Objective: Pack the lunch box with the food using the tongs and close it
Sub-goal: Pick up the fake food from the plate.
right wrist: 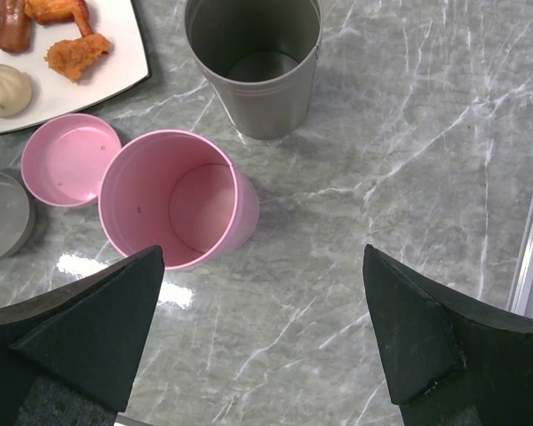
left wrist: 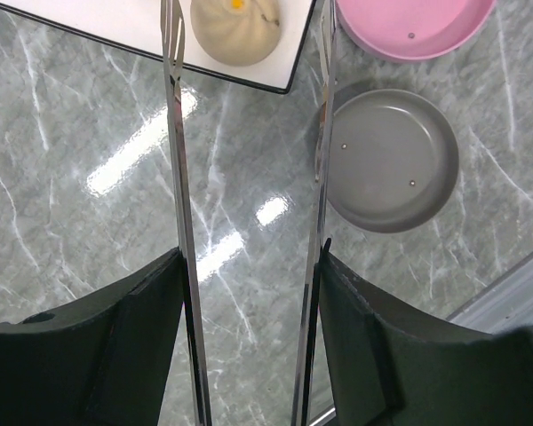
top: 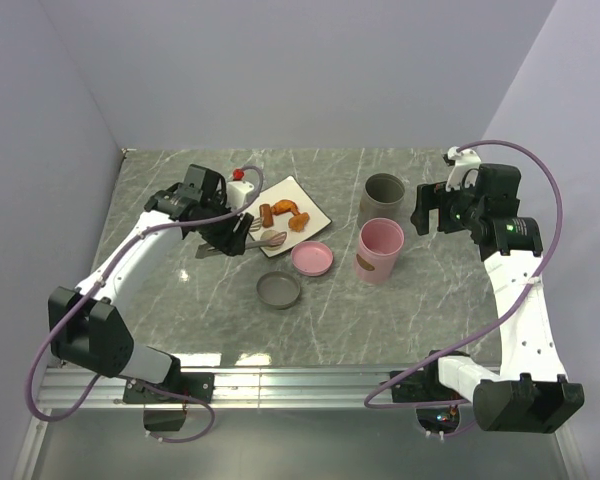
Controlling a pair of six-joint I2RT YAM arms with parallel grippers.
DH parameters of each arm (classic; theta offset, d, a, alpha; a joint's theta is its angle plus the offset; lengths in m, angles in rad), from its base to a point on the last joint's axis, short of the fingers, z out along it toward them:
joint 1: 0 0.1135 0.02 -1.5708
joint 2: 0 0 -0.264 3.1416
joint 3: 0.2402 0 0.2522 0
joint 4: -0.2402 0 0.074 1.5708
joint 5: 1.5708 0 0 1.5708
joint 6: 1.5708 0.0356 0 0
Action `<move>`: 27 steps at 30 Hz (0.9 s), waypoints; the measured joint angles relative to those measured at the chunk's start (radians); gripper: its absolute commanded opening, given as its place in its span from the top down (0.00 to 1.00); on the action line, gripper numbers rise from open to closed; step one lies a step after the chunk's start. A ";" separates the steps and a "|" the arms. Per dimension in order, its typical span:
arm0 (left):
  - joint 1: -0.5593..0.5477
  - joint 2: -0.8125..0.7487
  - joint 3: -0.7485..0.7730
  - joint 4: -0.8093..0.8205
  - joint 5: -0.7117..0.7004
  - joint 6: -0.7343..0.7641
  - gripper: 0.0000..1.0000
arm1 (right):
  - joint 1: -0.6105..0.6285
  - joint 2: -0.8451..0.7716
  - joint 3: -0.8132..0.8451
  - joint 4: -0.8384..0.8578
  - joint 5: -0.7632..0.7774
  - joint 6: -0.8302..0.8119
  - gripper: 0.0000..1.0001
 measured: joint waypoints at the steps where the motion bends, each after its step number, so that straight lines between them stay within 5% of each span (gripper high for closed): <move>1: -0.005 0.006 -0.001 0.004 -0.009 -0.004 0.36 | 0.000 0.000 0.000 -0.001 0.000 0.000 0.00; 27: -0.027 0.084 -0.035 0.046 -0.068 -0.015 0.39 | 0.000 0.037 0.002 -0.004 0.000 0.000 0.00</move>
